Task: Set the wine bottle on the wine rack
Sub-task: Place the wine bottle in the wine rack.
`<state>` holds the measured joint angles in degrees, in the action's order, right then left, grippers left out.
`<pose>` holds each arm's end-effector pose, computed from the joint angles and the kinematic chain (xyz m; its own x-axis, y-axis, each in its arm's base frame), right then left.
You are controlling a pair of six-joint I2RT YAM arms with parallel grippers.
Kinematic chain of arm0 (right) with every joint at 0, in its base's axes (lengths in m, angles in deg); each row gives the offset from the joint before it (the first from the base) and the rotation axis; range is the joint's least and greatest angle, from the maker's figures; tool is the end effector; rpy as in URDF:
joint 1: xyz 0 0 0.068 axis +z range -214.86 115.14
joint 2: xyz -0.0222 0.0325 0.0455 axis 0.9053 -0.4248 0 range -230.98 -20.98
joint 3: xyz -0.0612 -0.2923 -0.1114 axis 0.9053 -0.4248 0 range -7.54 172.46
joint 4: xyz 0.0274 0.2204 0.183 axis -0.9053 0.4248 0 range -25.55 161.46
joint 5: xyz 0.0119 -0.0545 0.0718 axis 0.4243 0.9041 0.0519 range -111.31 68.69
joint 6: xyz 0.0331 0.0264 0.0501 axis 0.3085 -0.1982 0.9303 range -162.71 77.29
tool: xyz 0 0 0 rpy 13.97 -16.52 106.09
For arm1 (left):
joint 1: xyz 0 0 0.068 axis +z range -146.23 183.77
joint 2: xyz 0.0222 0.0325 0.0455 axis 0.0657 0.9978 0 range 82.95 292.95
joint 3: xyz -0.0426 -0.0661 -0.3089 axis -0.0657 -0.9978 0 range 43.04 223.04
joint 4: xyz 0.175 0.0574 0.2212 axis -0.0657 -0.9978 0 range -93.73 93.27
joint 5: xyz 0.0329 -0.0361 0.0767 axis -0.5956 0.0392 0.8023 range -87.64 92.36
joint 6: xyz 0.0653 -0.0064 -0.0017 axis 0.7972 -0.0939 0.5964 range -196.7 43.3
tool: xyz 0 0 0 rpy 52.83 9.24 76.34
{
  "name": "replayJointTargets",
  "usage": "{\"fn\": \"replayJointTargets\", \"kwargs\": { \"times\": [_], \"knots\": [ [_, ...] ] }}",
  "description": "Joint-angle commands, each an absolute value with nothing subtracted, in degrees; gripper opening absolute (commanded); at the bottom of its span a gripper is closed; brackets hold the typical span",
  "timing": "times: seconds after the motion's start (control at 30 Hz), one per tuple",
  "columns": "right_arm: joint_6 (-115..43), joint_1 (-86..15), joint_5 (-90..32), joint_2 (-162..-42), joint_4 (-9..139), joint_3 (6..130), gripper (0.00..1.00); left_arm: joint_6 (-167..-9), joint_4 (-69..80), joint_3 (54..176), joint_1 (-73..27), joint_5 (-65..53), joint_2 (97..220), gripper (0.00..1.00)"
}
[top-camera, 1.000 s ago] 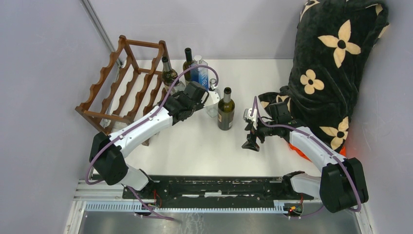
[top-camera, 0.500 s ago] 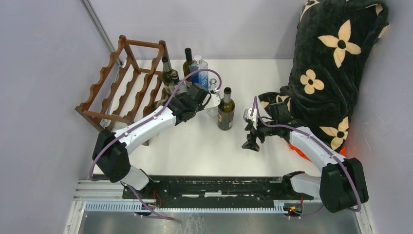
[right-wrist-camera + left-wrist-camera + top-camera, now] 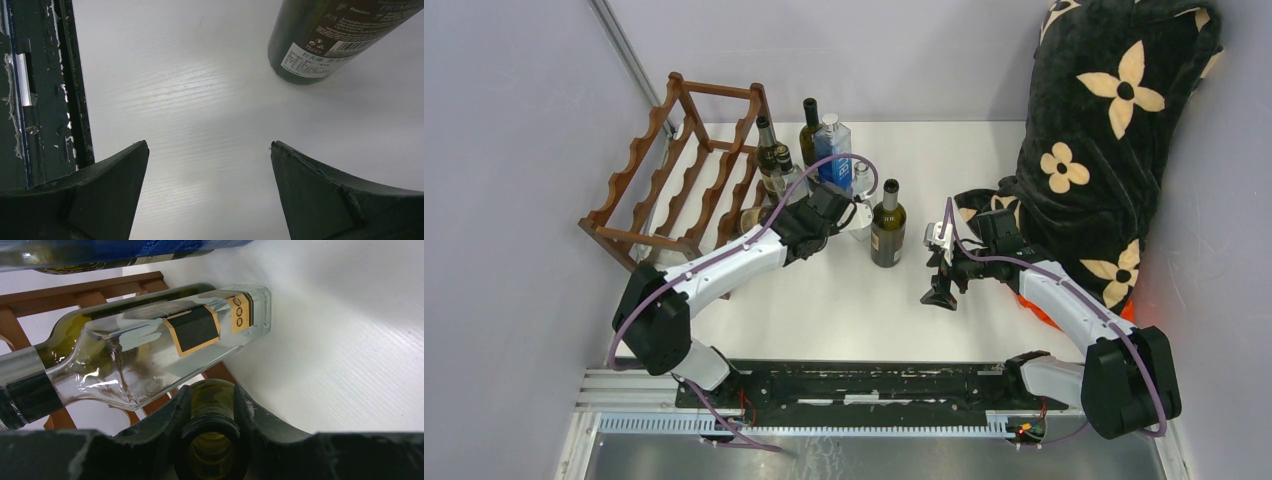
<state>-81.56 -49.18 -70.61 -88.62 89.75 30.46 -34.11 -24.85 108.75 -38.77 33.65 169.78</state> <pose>0.2112 0.0999 0.2304 -0.2401 -0.4924 -0.8366 -0.9582 0.2584 0.1229 0.2806 -0.2210 0.2925 -0.1889 0.9583 -0.2146 0.6191 0.2859 0.7314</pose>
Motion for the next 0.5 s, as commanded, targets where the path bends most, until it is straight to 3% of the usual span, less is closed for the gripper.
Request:
{"fn": "replayJointTargets", "kwargs": {
  "times": [0.0, 0.33, 0.47],
  "knots": [
    [-82.1, -49.3, -72.4, -87.8, 88.5, 31.4, 0.98, -31.9, -21.1, 106.7, -38.4, 37.8, 166.2, 0.02],
    [-82.1, -49.3, -72.4, -87.3, 88.6, 31.2, 0.98, -33.4, -17.8, 101.3, -36.9, 36.3, 164.4, 0.06],
    [-82.0, -49.3, -72.5, -87.3, 88.7, 31.2, 0.98, -32.9, -15.3, 98.7, -35.5, 35.8, 163.4, 0.14]
  ]
}}
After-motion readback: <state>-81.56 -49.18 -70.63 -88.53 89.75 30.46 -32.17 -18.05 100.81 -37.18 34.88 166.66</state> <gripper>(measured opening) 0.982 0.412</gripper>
